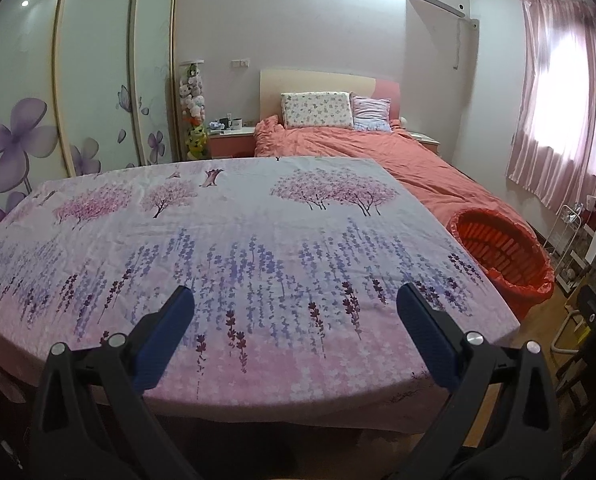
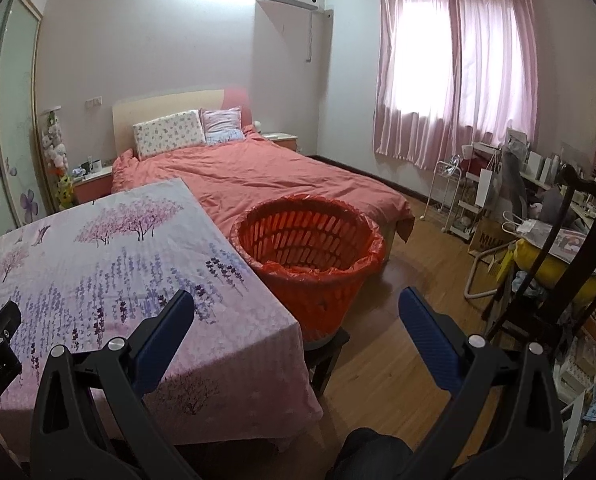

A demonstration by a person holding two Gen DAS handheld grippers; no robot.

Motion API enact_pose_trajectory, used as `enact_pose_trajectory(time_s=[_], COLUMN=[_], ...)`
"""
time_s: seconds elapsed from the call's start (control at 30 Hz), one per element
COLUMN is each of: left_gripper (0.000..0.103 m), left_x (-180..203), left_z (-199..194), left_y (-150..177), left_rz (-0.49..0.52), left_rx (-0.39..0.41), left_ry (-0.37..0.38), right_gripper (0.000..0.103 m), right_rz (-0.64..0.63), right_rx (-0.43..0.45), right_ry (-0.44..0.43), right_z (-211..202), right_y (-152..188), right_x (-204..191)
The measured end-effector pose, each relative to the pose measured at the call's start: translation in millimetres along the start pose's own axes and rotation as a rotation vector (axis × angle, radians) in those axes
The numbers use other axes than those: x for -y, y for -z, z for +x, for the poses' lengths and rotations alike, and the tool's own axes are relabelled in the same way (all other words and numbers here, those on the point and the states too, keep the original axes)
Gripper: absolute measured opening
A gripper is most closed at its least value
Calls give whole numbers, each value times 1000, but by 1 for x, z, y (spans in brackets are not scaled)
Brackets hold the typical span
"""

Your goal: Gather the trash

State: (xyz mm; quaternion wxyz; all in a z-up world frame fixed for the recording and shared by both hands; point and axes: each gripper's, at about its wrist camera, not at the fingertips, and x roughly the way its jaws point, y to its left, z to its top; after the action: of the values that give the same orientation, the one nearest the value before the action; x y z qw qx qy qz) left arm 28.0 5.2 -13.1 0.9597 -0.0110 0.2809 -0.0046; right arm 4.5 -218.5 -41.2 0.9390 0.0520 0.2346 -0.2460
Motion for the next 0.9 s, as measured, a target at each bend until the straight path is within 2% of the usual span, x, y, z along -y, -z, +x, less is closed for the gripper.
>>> enact_pose_trajectory(time_s=[0.57,0.9], left_gripper=[99,99], left_x=[10,15], left_z=[-4,-17], left_y=[-1,-5], left_rz=[22,24], left_rx=[-16,16], left_ry=[19,-11], right_gripper=[101,101], right_rz=[23,29], right_rx=[-24,-14], right_ry=[-20,-24], right_z=[0,-4], right_y=[-3,-5], right_x=[4,5])
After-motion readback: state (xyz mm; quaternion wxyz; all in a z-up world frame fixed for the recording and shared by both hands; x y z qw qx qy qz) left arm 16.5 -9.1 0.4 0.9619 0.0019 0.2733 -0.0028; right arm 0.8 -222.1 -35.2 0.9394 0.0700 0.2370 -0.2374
